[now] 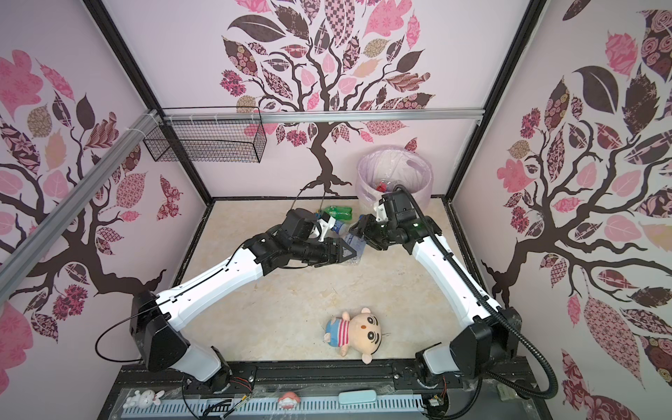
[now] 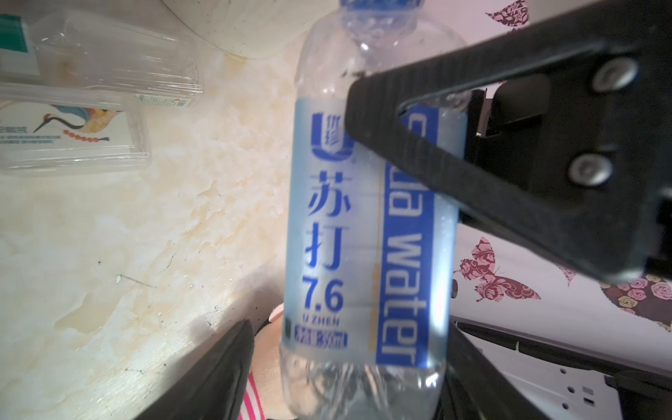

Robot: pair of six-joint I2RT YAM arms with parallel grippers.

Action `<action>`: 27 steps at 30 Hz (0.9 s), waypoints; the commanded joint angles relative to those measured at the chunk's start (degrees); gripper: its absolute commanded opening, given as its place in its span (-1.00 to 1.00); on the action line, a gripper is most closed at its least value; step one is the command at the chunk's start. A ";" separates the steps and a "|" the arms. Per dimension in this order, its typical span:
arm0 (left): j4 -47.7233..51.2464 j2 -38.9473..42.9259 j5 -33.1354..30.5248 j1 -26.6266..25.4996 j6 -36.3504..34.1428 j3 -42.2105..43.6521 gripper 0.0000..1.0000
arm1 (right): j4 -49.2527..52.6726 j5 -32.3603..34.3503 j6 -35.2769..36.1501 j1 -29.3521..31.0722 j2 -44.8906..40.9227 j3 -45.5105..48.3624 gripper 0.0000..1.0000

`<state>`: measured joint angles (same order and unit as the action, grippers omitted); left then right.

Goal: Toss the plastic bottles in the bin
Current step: 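Carry the soda water bottle with the right gripper over the bin and release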

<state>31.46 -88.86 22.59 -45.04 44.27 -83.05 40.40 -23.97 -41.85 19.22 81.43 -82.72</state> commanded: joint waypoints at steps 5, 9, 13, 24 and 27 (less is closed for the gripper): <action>6.44 4.28 -2.97 2.50 -2.56 -4.72 0.90 | 6.53 5.98 5.21 -1.69 5.54 -16.05 0.02; 8.51 4.29 -4.03 3.01 -3.60 -9.75 0.94 | 9.51 7.52 6.65 -3.80 9.16 -27.26 0.02; 10.93 3.11 -5.17 3.02 -5.11 -14.86 0.94 | 12.55 9.04 7.78 -6.46 13.00 -39.89 0.02; 14.50 0.05 -8.23 2.64 -7.94 -30.37 0.94 | 9.26 21.21 10.63 -9.99 13.88 -62.58 0.03; 14.68 -1.00 -8.44 2.43 -8.46 -33.89 0.94 | 7.39 26.15 11.07 -9.97 12.26 -65.40 0.05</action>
<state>45.41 -88.92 15.22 -42.22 37.60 -113.12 50.98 -4.71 -32.27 9.30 96.23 -145.16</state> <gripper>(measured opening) 0.972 0.527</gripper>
